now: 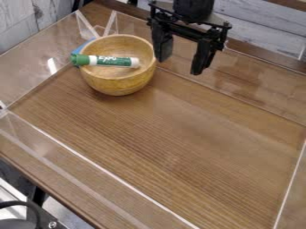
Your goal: Remove the green marker from inside the brown bowl and put it on the table
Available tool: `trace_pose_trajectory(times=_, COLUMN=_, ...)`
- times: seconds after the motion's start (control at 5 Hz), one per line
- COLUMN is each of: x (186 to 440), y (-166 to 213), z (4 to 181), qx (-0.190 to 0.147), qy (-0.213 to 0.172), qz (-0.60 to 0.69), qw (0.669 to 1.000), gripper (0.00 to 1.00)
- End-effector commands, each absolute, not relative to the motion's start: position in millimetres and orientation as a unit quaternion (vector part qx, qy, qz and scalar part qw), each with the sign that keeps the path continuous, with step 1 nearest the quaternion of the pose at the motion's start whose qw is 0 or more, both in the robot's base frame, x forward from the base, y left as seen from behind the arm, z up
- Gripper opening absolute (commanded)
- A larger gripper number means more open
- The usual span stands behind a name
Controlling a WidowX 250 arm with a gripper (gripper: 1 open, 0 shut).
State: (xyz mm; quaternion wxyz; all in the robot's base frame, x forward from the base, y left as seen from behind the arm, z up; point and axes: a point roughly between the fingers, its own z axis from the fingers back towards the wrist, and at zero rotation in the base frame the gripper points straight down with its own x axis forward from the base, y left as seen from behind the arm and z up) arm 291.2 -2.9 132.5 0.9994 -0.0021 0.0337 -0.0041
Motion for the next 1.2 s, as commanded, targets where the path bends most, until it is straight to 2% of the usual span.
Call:
trace_pose_trajectory(times=0.0, x=293.7, y=3.9, z=128.9, qx=-0.002, qy=0.035, qz=-0.002, qw=0.999, gripper=1.00)
trace_pose_trajectory(times=0.4, x=306.2, y=41.3, z=133.1, qx=-0.002, qy=0.020, qz=0.009, qw=1.000, gripper=1.00)
trace_pose_trajectory(times=1.0, x=313.2, y=61.0, z=130.0, qx=-0.006, qy=0.021, qz=0.019, qw=1.000, gripper=1.00)
